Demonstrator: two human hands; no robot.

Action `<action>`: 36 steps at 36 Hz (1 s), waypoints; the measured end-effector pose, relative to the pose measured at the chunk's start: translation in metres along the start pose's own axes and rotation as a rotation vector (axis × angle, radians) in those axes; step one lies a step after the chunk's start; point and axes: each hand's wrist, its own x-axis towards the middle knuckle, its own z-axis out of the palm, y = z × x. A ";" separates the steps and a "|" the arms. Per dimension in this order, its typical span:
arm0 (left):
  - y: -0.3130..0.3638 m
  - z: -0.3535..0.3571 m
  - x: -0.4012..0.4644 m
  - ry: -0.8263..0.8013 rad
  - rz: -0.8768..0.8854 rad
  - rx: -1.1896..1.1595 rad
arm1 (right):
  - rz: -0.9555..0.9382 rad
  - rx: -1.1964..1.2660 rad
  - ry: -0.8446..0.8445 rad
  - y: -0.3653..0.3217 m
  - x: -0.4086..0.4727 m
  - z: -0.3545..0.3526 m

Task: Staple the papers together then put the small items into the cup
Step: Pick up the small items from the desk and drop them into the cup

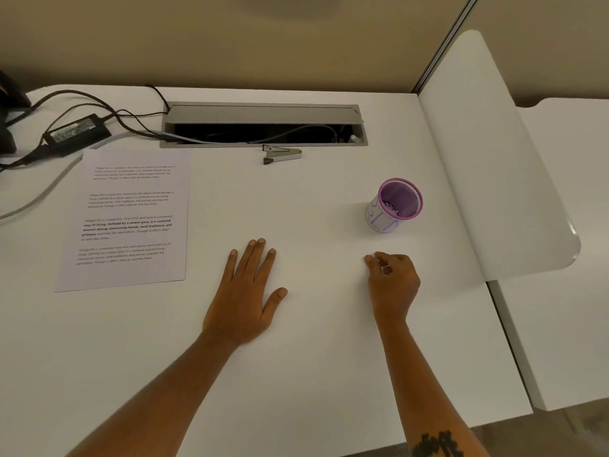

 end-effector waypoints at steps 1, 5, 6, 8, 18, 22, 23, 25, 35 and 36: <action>0.000 0.000 0.000 0.000 -0.001 -0.002 | -0.001 -0.004 -0.003 0.000 0.001 0.001; 0.001 -0.001 0.000 0.003 -0.001 -0.004 | -0.019 -0.039 -0.029 -0.001 0.004 0.002; 0.001 -0.001 0.000 0.004 0.000 -0.005 | -0.027 -0.054 -0.038 -0.001 0.005 0.002; 0.001 -0.001 0.000 0.006 0.001 -0.012 | -0.048 -0.080 -0.051 -0.001 0.005 0.002; 0.001 -0.002 0.000 -0.005 -0.002 -0.016 | -0.146 -0.183 -0.035 -0.006 0.002 0.013; 0.001 -0.002 0.000 -0.014 -0.003 -0.008 | -0.150 -0.225 -0.032 -0.006 0.002 0.018; 0.001 -0.002 0.000 -0.014 -0.003 -0.008 | -0.150 -0.239 -0.033 -0.006 0.002 0.019; 0.001 -0.002 0.000 -0.013 -0.004 -0.010 | -0.156 -0.267 -0.038 -0.005 0.003 0.020; 0.001 -0.002 0.000 -0.025 -0.009 0.002 | -0.161 -0.370 -0.109 -0.009 0.004 0.019; 0.001 -0.002 0.000 -0.025 -0.009 0.004 | -0.186 -0.378 -0.104 -0.008 0.004 0.018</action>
